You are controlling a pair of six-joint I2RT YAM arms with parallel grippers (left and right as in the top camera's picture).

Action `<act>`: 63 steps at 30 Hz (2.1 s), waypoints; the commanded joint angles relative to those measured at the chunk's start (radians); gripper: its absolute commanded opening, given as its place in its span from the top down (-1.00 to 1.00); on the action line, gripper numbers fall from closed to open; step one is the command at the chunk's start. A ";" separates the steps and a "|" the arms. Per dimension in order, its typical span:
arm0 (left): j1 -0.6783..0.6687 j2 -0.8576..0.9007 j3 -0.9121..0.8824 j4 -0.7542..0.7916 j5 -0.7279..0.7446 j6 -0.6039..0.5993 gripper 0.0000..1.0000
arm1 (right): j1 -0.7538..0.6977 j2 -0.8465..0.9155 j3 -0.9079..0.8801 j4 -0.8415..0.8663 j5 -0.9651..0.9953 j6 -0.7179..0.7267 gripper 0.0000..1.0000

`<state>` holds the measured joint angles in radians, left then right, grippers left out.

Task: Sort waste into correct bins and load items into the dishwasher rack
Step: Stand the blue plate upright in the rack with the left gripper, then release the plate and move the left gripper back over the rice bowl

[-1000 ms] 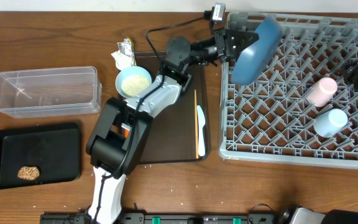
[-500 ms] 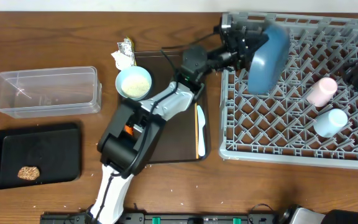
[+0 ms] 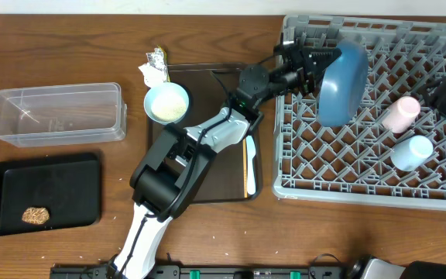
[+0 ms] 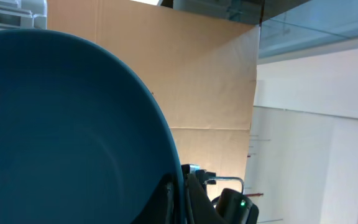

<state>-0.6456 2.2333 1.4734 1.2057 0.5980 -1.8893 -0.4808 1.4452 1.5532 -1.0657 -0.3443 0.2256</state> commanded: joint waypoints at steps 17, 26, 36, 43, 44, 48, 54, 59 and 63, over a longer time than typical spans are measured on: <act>-0.052 0.011 0.013 0.049 -0.076 -0.045 0.88 | -0.002 -0.014 0.014 -0.005 -0.011 -0.018 -0.11; -0.053 0.019 0.011 0.027 -0.076 -0.042 0.87 | -0.002 -0.014 0.014 -0.014 -0.011 -0.018 -0.11; -0.048 0.097 0.010 0.035 -0.087 -0.076 0.88 | -0.002 -0.014 0.014 -0.017 -0.011 -0.019 -0.12; -0.012 0.099 0.010 0.074 -0.058 -0.068 -0.68 | -0.002 -0.014 0.014 -0.011 -0.011 -0.025 -0.12; -0.006 0.098 0.010 0.085 -0.051 -0.068 -0.98 | -0.002 -0.014 0.014 -0.007 -0.011 -0.025 -0.13; 0.011 0.087 0.010 0.122 -0.029 -0.069 -0.96 | -0.002 -0.014 0.014 0.000 -0.011 -0.025 -0.13; 0.051 0.029 0.010 0.085 0.020 -0.021 -0.96 | -0.002 -0.014 0.014 -0.002 -0.011 -0.025 -0.14; 0.117 -0.056 0.010 -0.006 0.092 0.063 -0.95 | -0.002 -0.014 0.014 -0.001 -0.012 -0.025 -0.14; 0.168 -0.163 0.010 -0.177 0.150 0.259 -0.96 | -0.002 -0.014 0.014 -0.001 -0.012 -0.025 -0.15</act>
<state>-0.5102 2.1685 1.4734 1.0794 0.6727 -1.8103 -0.4808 1.4452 1.5532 -1.0660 -0.3450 0.2157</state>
